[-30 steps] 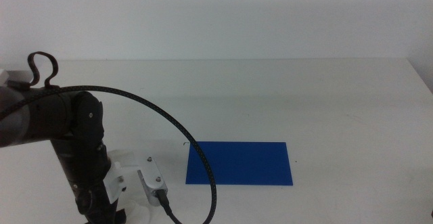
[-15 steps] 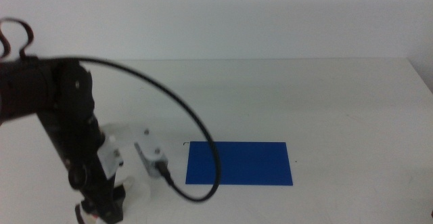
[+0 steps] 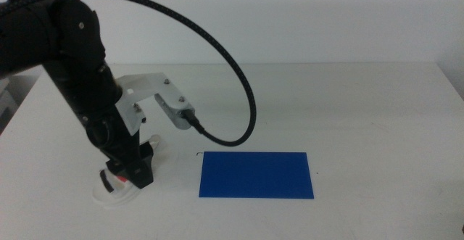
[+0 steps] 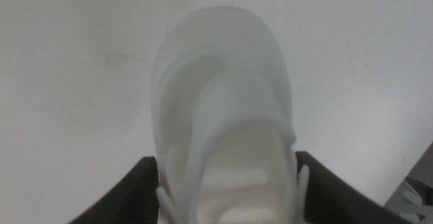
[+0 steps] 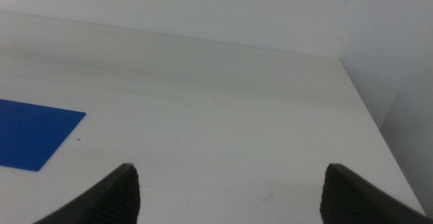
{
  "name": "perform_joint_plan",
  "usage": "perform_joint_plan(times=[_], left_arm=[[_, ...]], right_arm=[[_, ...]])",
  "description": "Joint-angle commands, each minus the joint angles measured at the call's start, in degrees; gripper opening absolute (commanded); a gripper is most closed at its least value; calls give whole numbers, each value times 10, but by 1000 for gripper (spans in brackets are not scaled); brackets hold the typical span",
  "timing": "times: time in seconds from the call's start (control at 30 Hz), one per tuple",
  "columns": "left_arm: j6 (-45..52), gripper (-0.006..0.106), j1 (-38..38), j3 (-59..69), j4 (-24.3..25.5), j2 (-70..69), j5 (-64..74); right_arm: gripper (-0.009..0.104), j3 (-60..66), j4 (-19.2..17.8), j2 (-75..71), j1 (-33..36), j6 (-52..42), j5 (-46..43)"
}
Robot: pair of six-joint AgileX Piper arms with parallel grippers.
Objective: Use one arm to grab the shoe from the table and place it on the mat.
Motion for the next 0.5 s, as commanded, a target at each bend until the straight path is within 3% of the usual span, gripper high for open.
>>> perform_joint_plan(times=[0.0,0.47], left_arm=[[-8,34,-12,-34,-12,-11,58],[8,34,-147,-198,24,136,58]], right_arm=[[78,3,-6,2,0,-6,-42],[78,3,-6,2,0,-6,-42]])
